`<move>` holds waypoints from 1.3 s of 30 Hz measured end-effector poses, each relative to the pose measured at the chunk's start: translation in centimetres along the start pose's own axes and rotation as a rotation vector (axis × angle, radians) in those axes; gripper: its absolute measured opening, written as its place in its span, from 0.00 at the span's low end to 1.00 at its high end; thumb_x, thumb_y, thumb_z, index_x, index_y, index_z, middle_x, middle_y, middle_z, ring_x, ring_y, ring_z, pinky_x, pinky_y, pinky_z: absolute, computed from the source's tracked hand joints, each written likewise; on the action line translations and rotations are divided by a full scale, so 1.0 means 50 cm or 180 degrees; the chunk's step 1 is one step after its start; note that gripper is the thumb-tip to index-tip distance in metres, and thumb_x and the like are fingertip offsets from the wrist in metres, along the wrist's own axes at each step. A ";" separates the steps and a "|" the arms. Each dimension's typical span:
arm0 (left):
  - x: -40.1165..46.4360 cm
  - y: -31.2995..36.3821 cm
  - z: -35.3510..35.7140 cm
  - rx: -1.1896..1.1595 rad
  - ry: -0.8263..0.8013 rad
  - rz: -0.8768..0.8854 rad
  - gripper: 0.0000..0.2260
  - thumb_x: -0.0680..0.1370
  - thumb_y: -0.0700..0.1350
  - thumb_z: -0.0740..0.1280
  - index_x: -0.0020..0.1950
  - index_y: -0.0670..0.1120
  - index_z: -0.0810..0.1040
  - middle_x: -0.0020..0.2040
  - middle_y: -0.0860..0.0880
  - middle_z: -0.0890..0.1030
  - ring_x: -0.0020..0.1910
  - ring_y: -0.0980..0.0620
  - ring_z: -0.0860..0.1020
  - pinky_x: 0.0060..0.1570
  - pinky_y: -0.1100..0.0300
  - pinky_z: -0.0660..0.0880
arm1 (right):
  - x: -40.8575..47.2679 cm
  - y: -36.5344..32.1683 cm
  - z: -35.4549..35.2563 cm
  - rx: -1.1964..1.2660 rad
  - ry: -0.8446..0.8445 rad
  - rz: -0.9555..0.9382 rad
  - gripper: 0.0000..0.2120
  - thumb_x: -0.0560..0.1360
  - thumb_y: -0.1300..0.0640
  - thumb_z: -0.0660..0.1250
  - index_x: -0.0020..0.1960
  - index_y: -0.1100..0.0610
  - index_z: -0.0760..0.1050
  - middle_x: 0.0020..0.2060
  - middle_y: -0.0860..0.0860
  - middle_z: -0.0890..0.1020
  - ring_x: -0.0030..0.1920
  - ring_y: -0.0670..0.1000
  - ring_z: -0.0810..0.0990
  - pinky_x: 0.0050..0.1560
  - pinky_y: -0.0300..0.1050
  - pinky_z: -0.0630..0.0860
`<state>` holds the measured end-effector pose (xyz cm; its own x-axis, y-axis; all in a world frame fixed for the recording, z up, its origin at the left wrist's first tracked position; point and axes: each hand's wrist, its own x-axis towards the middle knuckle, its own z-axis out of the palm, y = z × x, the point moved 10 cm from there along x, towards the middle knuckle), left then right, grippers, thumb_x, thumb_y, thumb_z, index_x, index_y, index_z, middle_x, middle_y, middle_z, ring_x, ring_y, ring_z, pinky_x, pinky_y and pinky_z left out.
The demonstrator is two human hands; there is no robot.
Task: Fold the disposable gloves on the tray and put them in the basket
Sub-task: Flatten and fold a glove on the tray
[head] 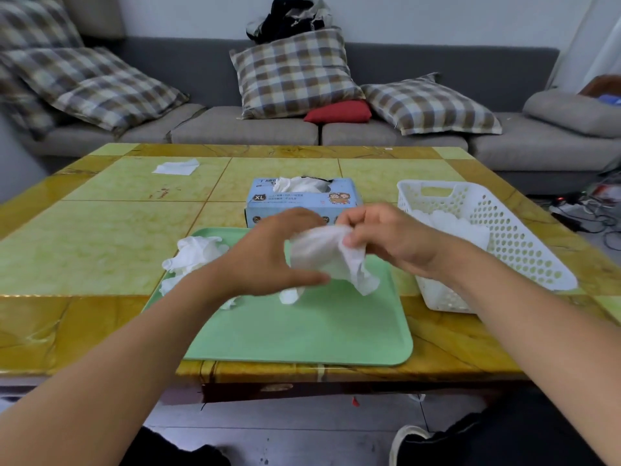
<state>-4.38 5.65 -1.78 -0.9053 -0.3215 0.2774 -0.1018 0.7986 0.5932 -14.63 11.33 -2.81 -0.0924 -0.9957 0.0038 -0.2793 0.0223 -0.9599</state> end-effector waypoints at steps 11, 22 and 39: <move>0.040 -0.032 -0.080 -0.2809 0.1209 -0.1234 0.09 0.82 0.45 0.66 0.52 0.44 0.86 0.52 0.40 0.85 0.47 0.45 0.82 0.52 0.48 0.76 | 0.020 -0.043 -0.016 0.1277 0.0384 0.0020 0.36 0.69 0.40 0.77 0.69 0.60 0.77 0.64 0.60 0.81 0.67 0.64 0.78 0.68 0.60 0.72; 0.029 -0.030 -0.106 -0.2403 0.1380 -0.0816 0.08 0.82 0.45 0.67 0.53 0.42 0.84 0.47 0.43 0.86 0.43 0.47 0.85 0.42 0.56 0.80 | 0.013 -0.052 -0.056 0.1394 0.1446 -0.0335 0.14 0.73 0.61 0.75 0.58 0.63 0.82 0.49 0.57 0.86 0.46 0.55 0.85 0.48 0.51 0.80; 0.030 -0.005 -0.126 -0.2415 0.1893 -0.0622 0.08 0.79 0.46 0.71 0.47 0.42 0.86 0.43 0.43 0.87 0.40 0.48 0.84 0.42 0.52 0.82 | 0.020 -0.055 -0.053 0.1469 0.1048 -0.0204 0.23 0.65 0.59 0.77 0.59 0.63 0.82 0.55 0.59 0.86 0.53 0.57 0.84 0.57 0.53 0.81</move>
<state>-3.10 1.75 3.25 -0.5245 -0.7830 0.3345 0.2525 0.2322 0.9393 -16.49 10.51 0.57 -0.4025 -0.9117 0.0822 0.1456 -0.1524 -0.9775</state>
